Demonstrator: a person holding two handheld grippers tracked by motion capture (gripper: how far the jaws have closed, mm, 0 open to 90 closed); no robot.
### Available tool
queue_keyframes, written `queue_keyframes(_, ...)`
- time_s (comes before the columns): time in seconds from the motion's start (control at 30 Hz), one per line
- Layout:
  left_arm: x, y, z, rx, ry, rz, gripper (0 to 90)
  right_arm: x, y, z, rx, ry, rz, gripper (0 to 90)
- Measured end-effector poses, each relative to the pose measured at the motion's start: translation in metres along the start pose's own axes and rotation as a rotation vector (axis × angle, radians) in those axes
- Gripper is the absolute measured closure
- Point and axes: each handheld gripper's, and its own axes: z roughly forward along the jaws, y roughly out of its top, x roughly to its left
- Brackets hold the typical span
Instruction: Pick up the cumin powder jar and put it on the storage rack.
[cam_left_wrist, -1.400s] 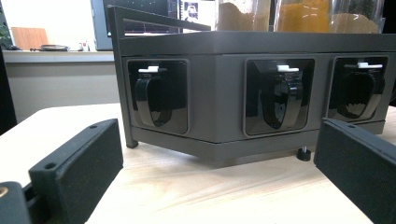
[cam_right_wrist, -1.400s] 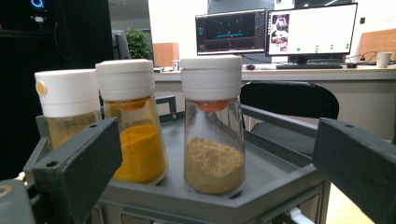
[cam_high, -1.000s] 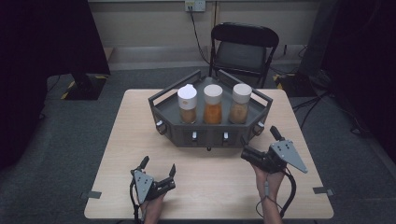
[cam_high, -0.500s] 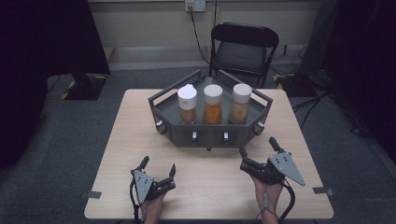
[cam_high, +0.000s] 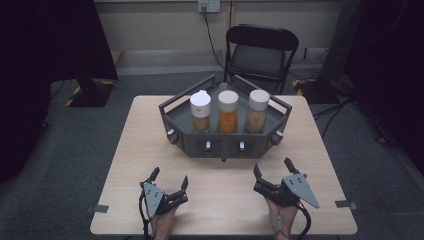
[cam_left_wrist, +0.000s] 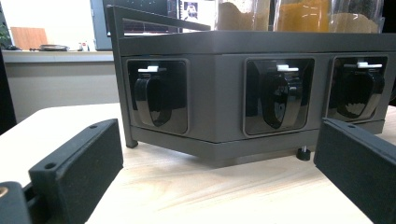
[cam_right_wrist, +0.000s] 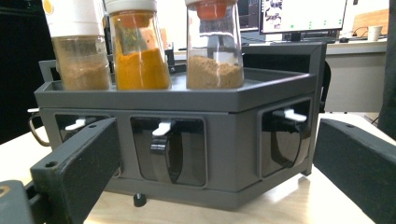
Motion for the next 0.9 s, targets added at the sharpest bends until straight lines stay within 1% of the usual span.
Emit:
queue_keyframes(0.27, 0.0, 0.0, 0.0, 0.0, 0.0, 0.0, 0.9, 0.006, -0.014, 0.001, 0.012, -0.013, -0.019, 0.2)
queue_keyframes(0.53, 0.0, 0.0, 0.0, 0.0, -0.001, 0.0, 0.9, 0.008, -0.026, -0.001, 0.025, -0.023, -0.01, 0.2)
queue_keyframes(0.63, 0.0, 0.0, 0.0, 0.0, -0.001, 0.0, 0.9, 0.009, -0.032, -0.002, 0.032, -0.031, -0.027, 0.2)
queue_keyframes(0.77, 0.0, 0.0, 0.0, 0.0, -0.001, 0.0, 0.9, 0.01, -0.038, -0.002, 0.035, -0.033, -0.028, 0.2)
queue_keyframes(0.9, 0.0, 0.0, 0.0, 0.0, -0.001, 0.0, 0.9, 0.011, -0.042, -0.003, 0.041, -0.035, -0.04, 0.2)
